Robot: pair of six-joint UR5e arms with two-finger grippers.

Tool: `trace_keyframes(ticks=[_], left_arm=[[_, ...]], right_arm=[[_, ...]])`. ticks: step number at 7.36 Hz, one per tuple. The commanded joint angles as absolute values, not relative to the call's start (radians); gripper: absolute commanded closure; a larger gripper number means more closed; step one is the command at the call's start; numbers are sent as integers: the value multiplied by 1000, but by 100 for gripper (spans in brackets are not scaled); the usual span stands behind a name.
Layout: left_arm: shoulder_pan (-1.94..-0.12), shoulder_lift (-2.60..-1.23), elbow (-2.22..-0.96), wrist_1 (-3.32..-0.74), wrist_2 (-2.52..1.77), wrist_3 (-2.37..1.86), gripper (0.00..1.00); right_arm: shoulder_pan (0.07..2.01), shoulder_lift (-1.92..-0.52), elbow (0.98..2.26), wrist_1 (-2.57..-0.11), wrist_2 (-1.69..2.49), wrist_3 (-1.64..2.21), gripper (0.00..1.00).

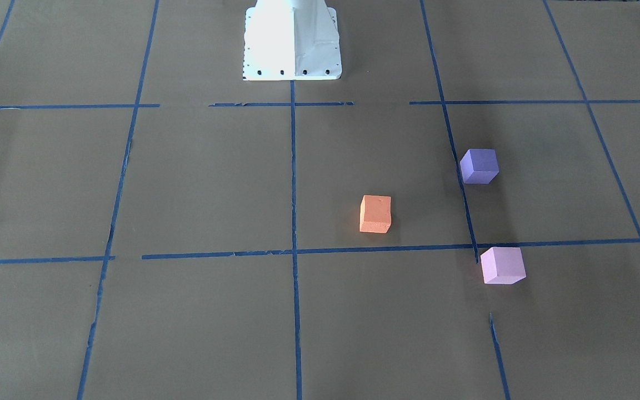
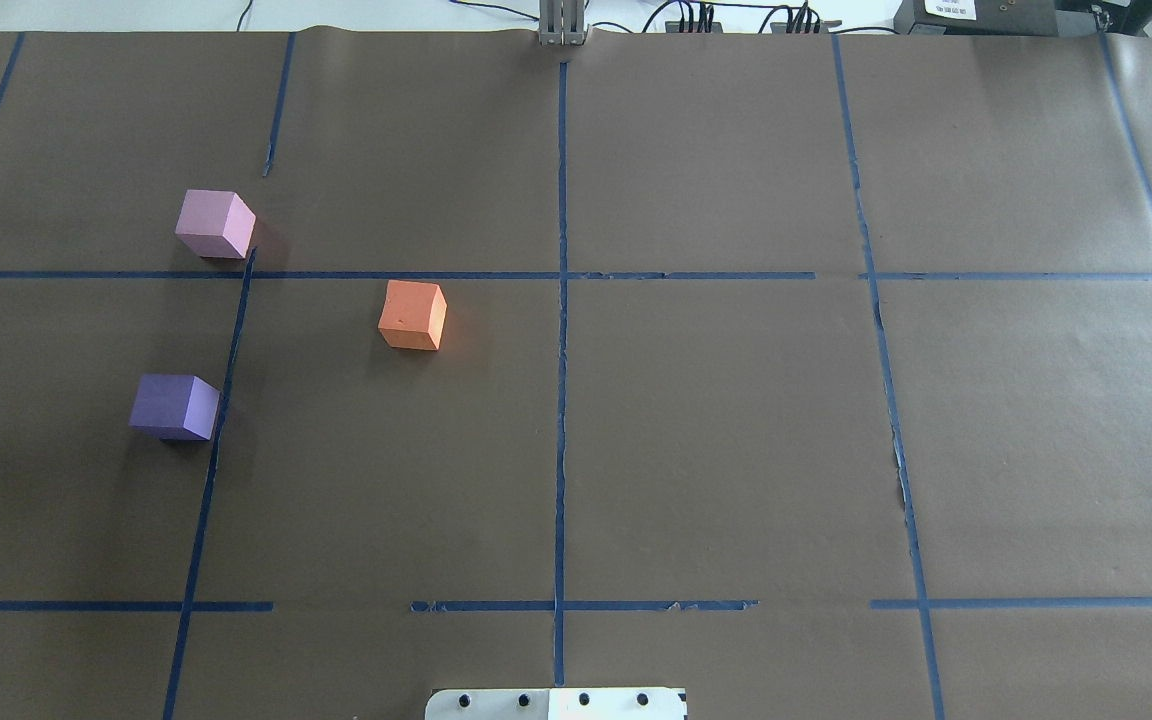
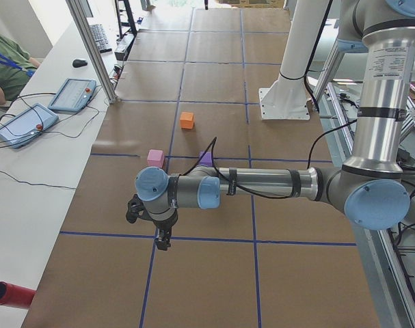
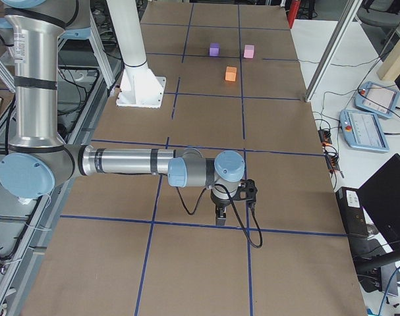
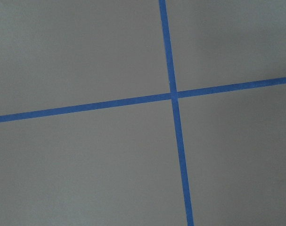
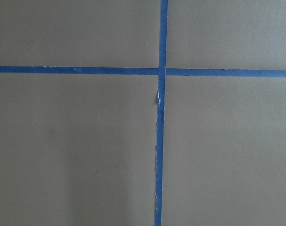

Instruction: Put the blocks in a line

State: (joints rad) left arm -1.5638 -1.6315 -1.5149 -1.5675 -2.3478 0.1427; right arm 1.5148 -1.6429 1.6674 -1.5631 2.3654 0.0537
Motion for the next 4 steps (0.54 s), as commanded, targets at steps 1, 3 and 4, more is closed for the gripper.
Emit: trace_keyframes(ticks=[1, 3, 4], left_arm=[[-1563, -1632, -1517, -1619, -2349, 131, 0], [-1563, -1641, -1615, -1612, -2349, 127, 0], [-1562, -1643, -1687, -1612, -2349, 98, 0]], right_arm=[[1516, -1643, 1666, -1563, 2365, 54, 0], [1514, -1643, 1667, -1563, 2365, 54, 0], [1516, -1643, 1667, -1563, 2365, 54, 0]])
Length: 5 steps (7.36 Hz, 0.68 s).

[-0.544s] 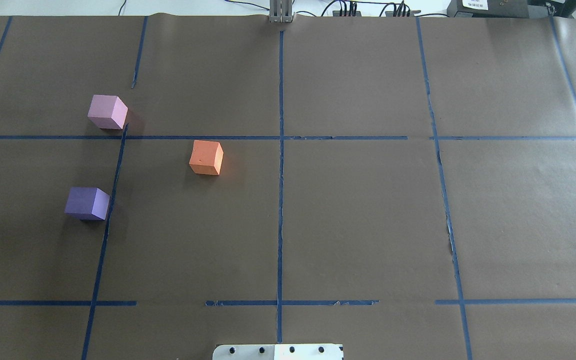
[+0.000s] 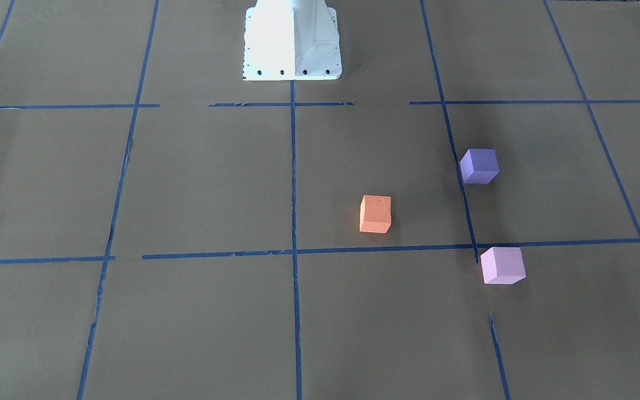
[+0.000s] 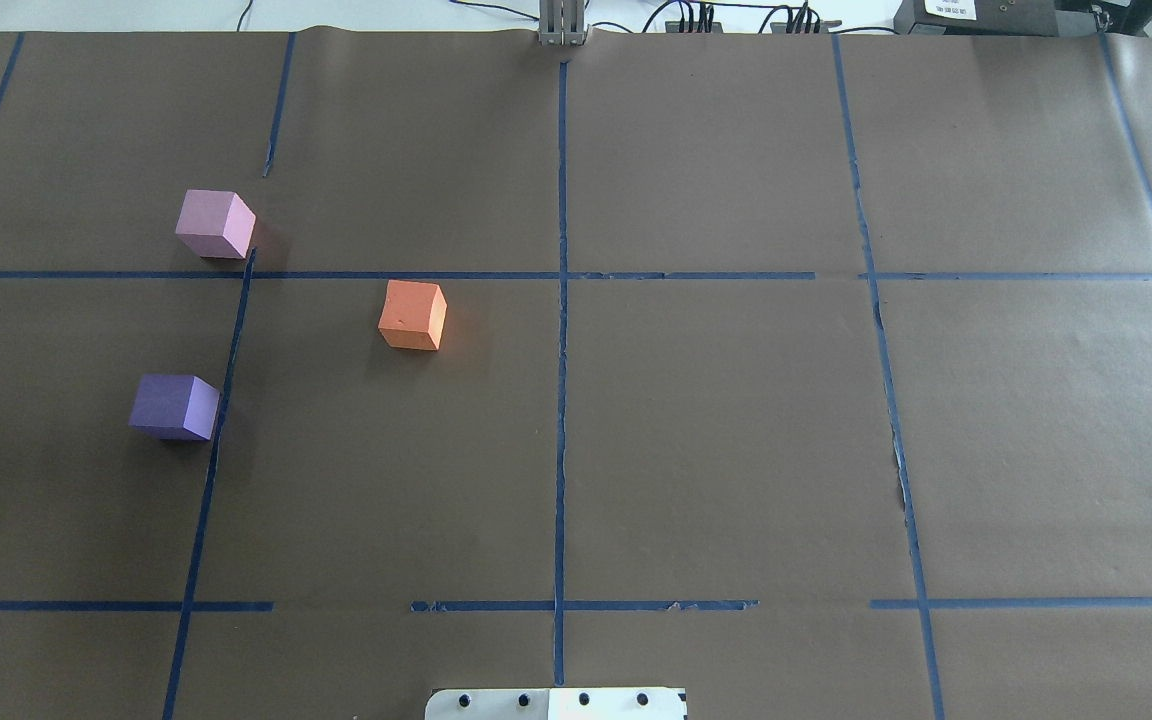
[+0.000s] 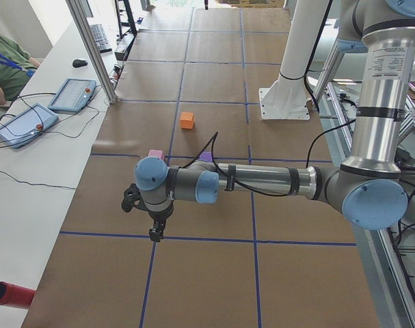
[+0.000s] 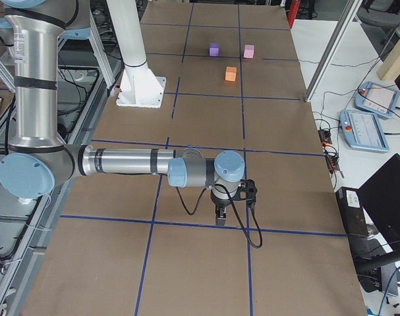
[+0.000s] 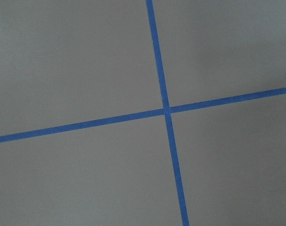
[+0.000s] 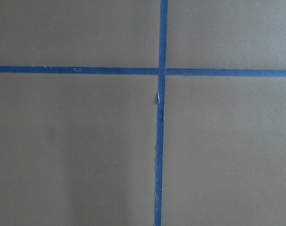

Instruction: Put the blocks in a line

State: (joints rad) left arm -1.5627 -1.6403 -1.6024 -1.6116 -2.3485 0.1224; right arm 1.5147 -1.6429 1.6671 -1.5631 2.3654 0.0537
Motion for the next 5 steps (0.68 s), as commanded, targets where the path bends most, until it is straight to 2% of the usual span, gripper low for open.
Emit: trace_keyframes(ticks=[1, 3, 5], left_arm=[[-1554, -1660, -1763, -1612, -2345, 40, 0], [-1444, -1701, -1879, -1614, -2349, -50, 0], [-1260, -1771, -1969, -1612, -2338, -315, 0]], right_arm=[[1516, -1643, 1667, -1563, 2365, 54, 0], [1516, -1643, 1667, -1563, 2365, 54, 0], [1516, -1643, 1667, -1563, 2365, 54, 0]])
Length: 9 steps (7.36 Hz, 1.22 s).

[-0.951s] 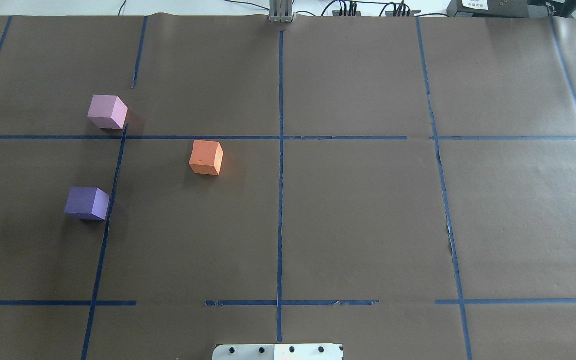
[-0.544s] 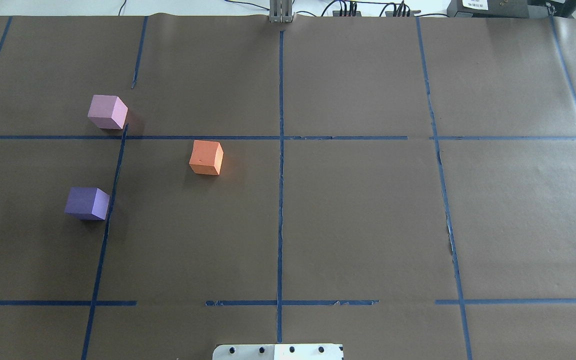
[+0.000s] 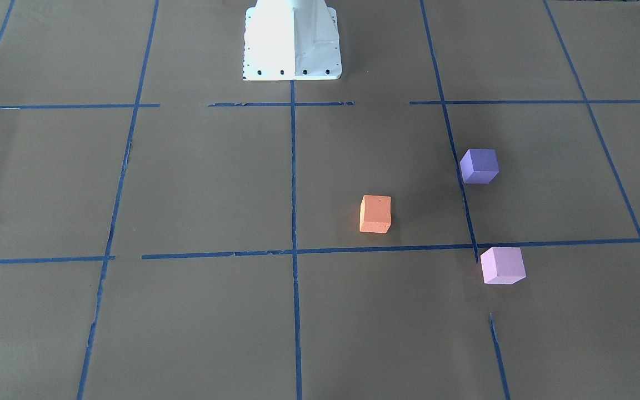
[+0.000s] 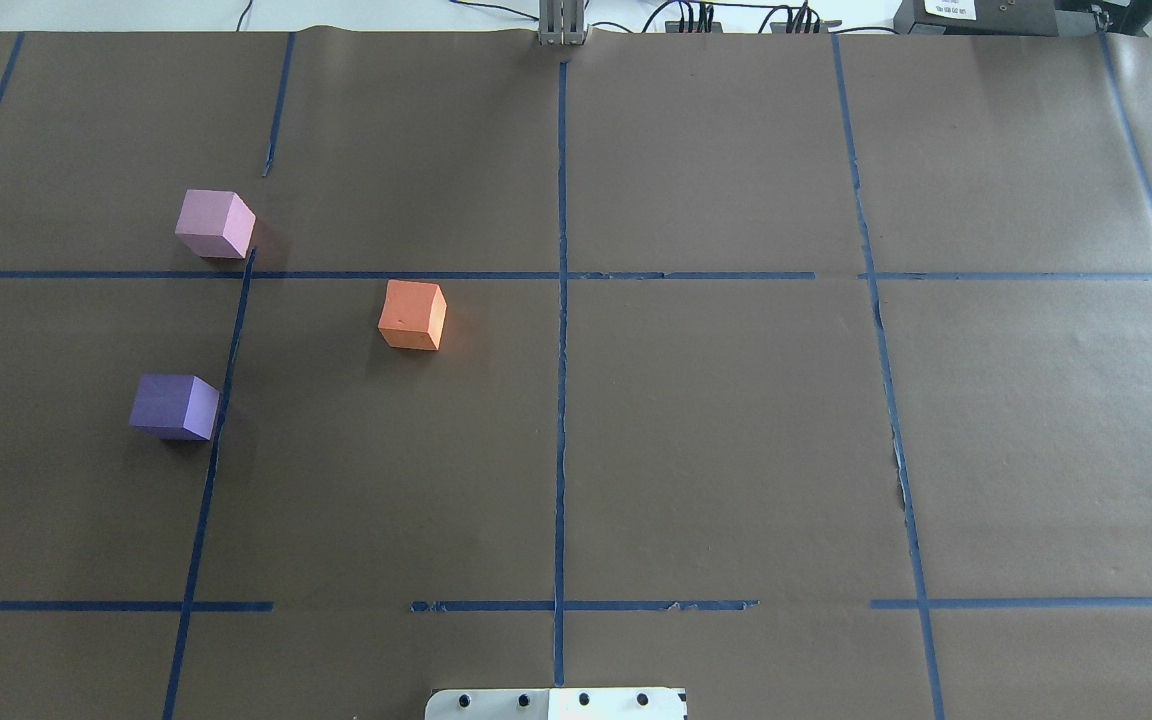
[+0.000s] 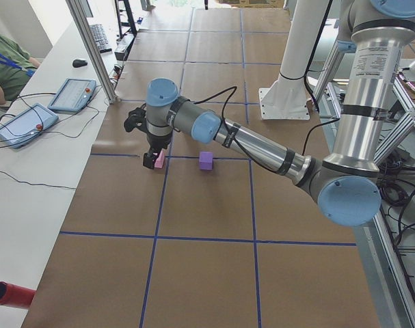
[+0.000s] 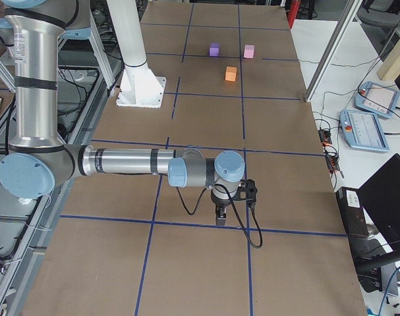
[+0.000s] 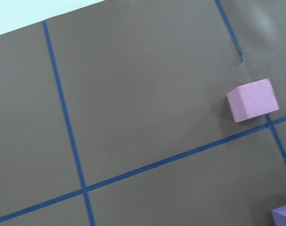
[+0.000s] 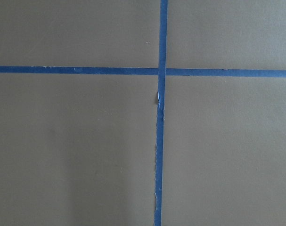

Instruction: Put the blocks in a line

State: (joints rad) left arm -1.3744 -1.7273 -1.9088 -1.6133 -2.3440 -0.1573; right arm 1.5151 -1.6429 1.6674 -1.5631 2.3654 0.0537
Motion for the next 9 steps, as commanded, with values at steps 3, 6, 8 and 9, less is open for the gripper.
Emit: trace_keyframes(ticks=[3, 6, 8, 9], left_arm=[[-961, -2077, -1947, -1403, -2221, -672, 0], [-836, -2152, -1886, -1440, -2154, -882, 0], [-709, -2224, -1734, -1477, -1989, -981, 0], [-701, -2227, -1670, -1529, -1987, -988, 0]], right_arm=[[1516, -1643, 1667, -1563, 2365, 54, 0], [1514, -1643, 1667, -1563, 2365, 54, 0], [1514, -1643, 1667, -1563, 2365, 54, 0], [1514, -1643, 1667, -1563, 2365, 54, 0]])
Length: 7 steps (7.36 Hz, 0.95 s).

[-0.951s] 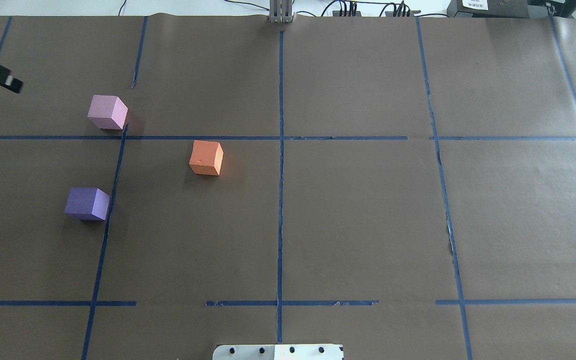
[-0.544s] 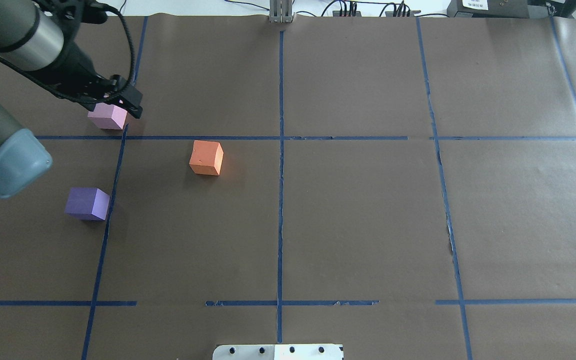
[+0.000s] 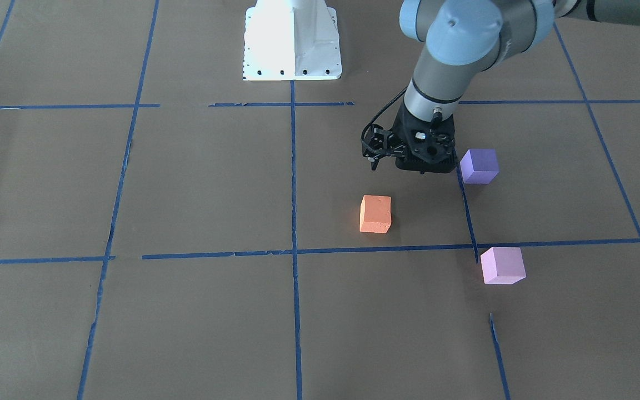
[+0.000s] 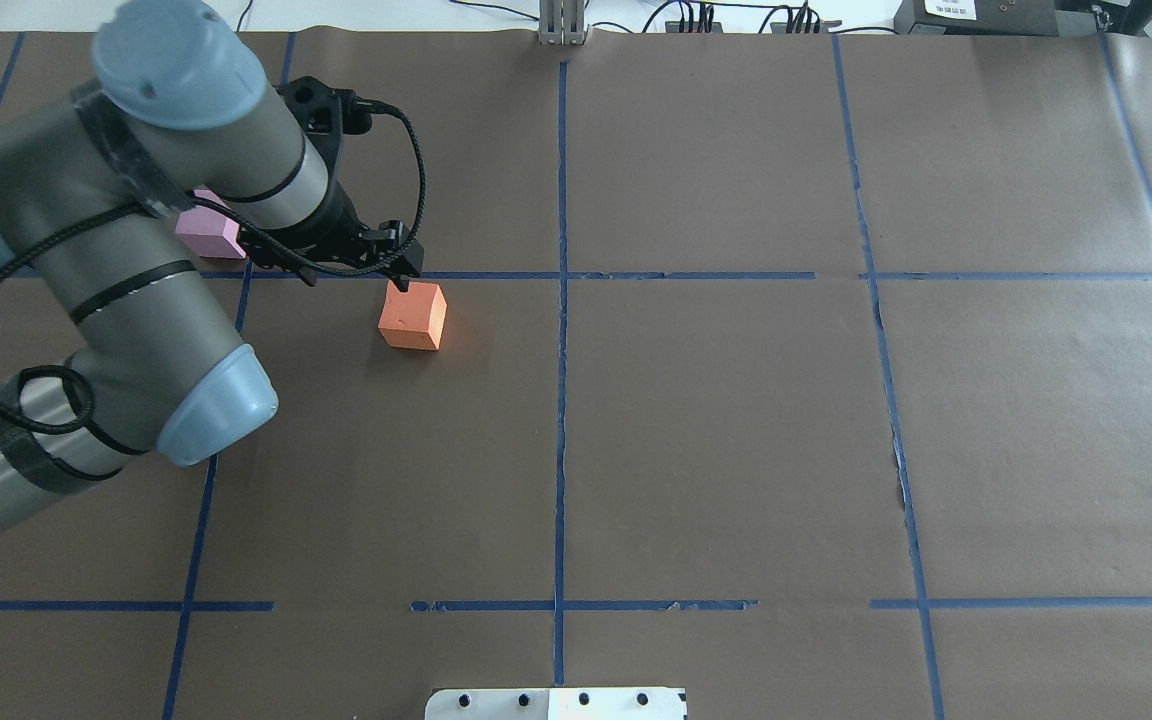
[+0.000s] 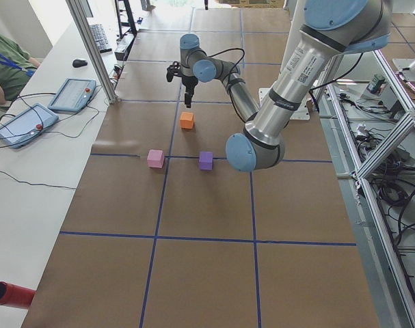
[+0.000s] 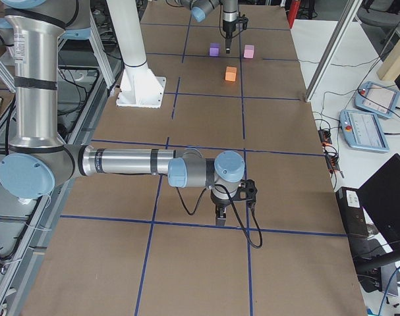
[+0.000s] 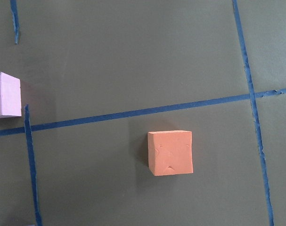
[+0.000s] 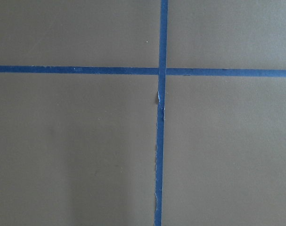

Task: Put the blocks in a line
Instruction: 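Reach the left gripper over the orange cube, then lower the left gripper and close it on the orange cube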

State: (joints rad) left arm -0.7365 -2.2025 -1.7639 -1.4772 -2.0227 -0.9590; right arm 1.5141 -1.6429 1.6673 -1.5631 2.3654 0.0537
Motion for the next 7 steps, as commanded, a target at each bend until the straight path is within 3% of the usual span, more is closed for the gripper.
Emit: trace_keyframes(ticks=[1, 7], left_arm=[[-700, -2224, -1617, -1586, -1987, -1003, 0], [-695, -2237, -1517, -1690, -1985, -1032, 0]], right_arm=[[1516, -1643, 1667, -1563, 2365, 54, 0], [1516, -1643, 1667, -1563, 2365, 54, 0]])
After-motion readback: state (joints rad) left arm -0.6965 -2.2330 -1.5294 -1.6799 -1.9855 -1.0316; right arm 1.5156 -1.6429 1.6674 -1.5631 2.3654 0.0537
